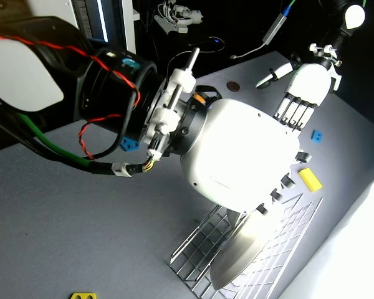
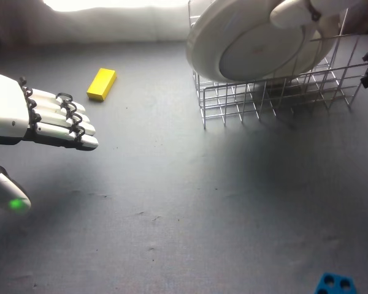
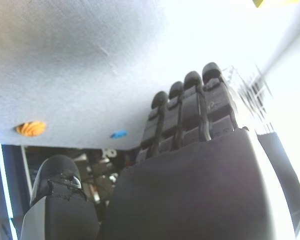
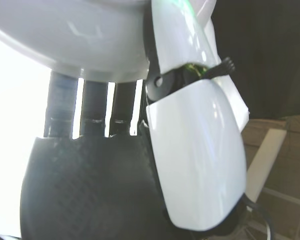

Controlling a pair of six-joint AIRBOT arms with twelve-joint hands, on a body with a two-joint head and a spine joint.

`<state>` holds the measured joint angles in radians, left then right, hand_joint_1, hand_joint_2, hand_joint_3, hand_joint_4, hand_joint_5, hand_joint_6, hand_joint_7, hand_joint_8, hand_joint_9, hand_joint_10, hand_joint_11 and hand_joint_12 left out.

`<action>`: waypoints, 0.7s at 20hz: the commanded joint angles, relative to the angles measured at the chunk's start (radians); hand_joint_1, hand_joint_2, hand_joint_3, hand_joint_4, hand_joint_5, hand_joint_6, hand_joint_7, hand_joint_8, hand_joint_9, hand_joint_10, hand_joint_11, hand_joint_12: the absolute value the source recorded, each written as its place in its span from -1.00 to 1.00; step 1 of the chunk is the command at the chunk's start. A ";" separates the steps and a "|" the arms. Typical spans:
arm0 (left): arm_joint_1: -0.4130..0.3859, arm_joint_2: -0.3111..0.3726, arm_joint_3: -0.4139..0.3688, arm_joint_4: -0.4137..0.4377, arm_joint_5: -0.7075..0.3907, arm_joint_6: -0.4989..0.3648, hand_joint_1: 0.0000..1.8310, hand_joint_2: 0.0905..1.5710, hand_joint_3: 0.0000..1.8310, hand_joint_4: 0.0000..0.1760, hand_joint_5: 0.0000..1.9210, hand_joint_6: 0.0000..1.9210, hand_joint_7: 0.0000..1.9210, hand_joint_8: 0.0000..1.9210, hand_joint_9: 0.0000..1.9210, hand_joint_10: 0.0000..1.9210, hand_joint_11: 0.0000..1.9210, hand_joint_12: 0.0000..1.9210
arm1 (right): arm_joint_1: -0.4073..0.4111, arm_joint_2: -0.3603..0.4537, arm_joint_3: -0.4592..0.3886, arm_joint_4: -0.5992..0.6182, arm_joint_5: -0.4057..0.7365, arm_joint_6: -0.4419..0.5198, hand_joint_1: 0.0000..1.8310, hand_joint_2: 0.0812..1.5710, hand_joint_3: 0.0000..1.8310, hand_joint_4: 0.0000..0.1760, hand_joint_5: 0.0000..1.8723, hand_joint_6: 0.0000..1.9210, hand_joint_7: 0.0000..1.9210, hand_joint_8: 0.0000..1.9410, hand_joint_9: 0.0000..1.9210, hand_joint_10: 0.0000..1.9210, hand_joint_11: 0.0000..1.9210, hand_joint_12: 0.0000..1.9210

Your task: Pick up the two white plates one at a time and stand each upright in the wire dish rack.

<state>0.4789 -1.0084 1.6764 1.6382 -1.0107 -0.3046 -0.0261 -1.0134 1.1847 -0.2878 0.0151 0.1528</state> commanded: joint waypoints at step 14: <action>-0.001 -0.001 0.011 -0.063 -0.025 0.006 -1.00 0.25 -1.00 -1.00 -0.99 -1.00 -1.00 -1.00 -1.00 -1.00 -1.00 -1.00 | -0.052 -0.093 0.123 0.020 0.215 0.009 0.51 0.36 -1.00 -1.00 0.05 0.08 0.08 -0.20 0.00 0.11 -0.08 0.16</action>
<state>0.4801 -1.0126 1.6787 1.6390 -1.0119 -0.3008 -0.0917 -1.1156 1.3025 -0.2882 0.0841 0.1513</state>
